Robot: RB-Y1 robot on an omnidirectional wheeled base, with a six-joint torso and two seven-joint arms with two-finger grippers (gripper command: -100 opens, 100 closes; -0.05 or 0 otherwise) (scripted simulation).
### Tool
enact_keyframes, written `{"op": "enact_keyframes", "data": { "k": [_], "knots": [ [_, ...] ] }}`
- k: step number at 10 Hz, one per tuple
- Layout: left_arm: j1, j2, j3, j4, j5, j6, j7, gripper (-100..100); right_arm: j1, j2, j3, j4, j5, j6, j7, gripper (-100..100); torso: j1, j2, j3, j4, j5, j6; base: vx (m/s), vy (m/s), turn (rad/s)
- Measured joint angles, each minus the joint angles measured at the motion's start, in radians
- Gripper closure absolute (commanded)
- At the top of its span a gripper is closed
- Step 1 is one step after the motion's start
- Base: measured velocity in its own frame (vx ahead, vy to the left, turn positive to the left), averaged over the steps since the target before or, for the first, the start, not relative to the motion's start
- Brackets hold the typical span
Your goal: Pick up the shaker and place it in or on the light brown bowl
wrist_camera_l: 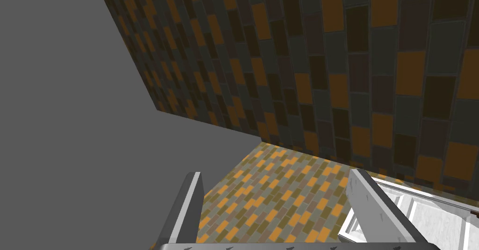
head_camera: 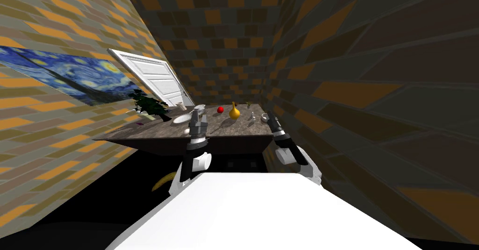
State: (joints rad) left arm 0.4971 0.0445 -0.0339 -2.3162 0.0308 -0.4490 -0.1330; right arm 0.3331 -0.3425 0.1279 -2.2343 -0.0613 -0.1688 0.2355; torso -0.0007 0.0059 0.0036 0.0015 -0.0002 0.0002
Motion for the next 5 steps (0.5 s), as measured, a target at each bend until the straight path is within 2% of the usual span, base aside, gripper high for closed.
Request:
{"op": "enact_keyframes", "data": {
  "k": [2,3,5],
  "knots": [
    [0.0,0.0,0.0,0.0,0.0,0.0,0.0,0,-0.012,-0.03,0.025,0.005,0.004,0.051,0.018,-100,0.001,-0.003,-0.002,-0.001,0.0,0.0,-0.05,0.007,0.033],
    [0.0,0.0,0.0,0.0,0.0,0.0,0.0,0,-0.011,-0.059,0.032,0.007,0.001,0.075,0.023,-100,0.001,-0.002,-0.001,-0.001,0.0,0.0,-0.078,0.002,0.063],
    [0.0,0.0,0.0,0.0,0.0,0.0,0.0,0,-0.039,-0.11,0.046,0.034,-0.005,0.127,0.033,-100,0.0,-0.002,-0.001,0.0,0.0,0.0,-0.061,-0.002,0.045]
  ]
}}
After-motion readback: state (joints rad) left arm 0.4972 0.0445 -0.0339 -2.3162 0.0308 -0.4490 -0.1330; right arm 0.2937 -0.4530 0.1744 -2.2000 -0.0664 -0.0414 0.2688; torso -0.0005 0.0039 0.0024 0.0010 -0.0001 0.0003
